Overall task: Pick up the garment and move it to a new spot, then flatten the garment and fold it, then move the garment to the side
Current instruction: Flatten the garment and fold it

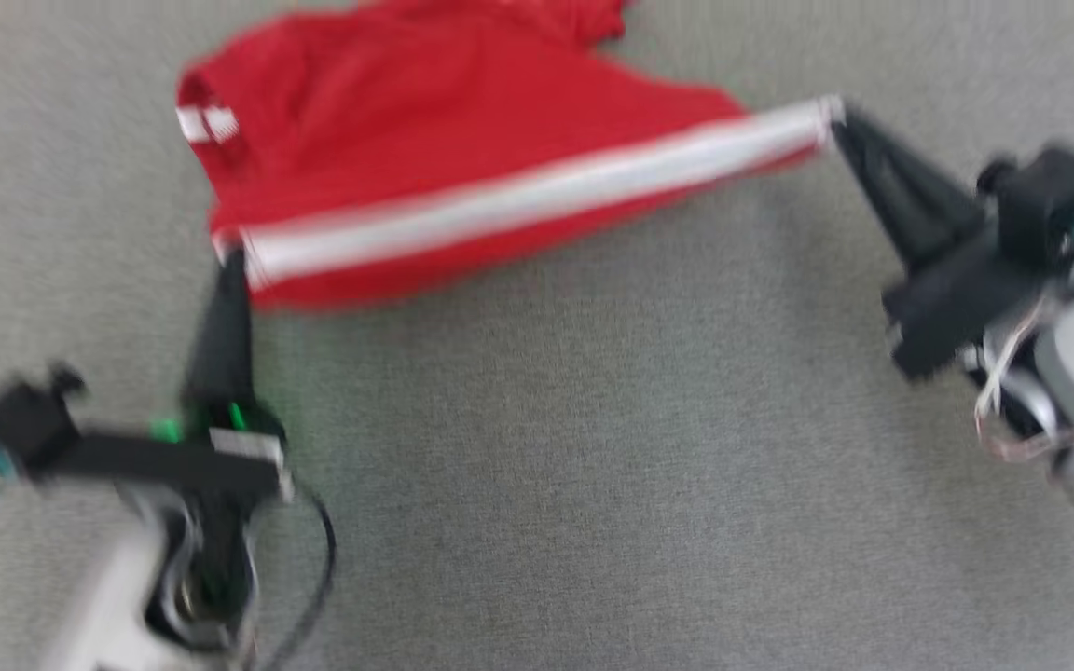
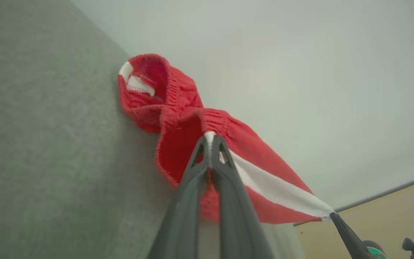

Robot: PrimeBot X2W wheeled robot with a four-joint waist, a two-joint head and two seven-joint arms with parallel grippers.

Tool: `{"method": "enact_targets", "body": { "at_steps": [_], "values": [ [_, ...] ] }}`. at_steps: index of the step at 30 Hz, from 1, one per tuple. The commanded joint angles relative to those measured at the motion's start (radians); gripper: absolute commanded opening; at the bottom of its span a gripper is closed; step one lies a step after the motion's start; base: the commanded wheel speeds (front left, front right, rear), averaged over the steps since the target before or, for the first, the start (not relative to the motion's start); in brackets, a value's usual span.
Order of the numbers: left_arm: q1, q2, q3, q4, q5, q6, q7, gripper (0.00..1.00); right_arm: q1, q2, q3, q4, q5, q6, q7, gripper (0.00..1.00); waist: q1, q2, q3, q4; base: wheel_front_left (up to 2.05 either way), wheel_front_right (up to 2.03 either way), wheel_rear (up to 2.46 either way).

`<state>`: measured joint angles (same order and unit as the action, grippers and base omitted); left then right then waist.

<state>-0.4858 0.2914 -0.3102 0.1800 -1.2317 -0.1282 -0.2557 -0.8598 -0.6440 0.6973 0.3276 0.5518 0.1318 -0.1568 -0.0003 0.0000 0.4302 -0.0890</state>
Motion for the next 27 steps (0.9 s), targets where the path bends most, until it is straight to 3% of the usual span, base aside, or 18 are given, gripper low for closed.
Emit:
{"method": "enact_targets", "body": {
  "at_steps": [1, 5, 12, 18, 27],
  "values": [
    [0.043, 0.001, -0.009, -0.01, -0.015, -0.002, -0.007, 0.0, 0.042, -0.017, -0.005, -0.019, 0.006, -0.002, 0.015, 0.0, 0.0003, 0.0, -0.106, 0.013, 0.0, 0.0, 0.0],
    [0.174, 0.015, -0.045, -0.049, -0.043, -0.002, -0.009, 0.0, 0.211, -0.044, -0.057, -0.113, 0.063, -0.002, 0.086, 0.0, 0.0003, 0.0, -0.192, 0.025, 0.0, 0.0, 0.0],
    [0.357, 0.014, -0.018, -0.096, -0.098, -0.002, -0.01, 0.0, 0.488, -0.069, -0.163, -0.28, 0.178, -0.002, 0.259, 0.0, 0.0003, 0.0, -0.293, 0.035, 0.0, 0.0, 0.0],
    [0.48, 0.017, -0.038, -0.146, -0.099, -0.002, -0.01, 0.0, 0.682, -0.047, -0.275, -0.367, 0.221, -0.002, 0.43, 0.0, 0.0003, 0.0, -0.327, 0.046, 0.0, 0.0, 0.0],
    [0.574, 0.019, -0.046, -0.163, -0.122, -0.002, -0.004, 0.0, 0.886, 0.037, -0.412, -0.477, 0.219, -0.002, 0.625, 0.0, 0.0003, 0.0, -0.352, 0.063, 0.0, 0.0, 0.0]
  ]
}}
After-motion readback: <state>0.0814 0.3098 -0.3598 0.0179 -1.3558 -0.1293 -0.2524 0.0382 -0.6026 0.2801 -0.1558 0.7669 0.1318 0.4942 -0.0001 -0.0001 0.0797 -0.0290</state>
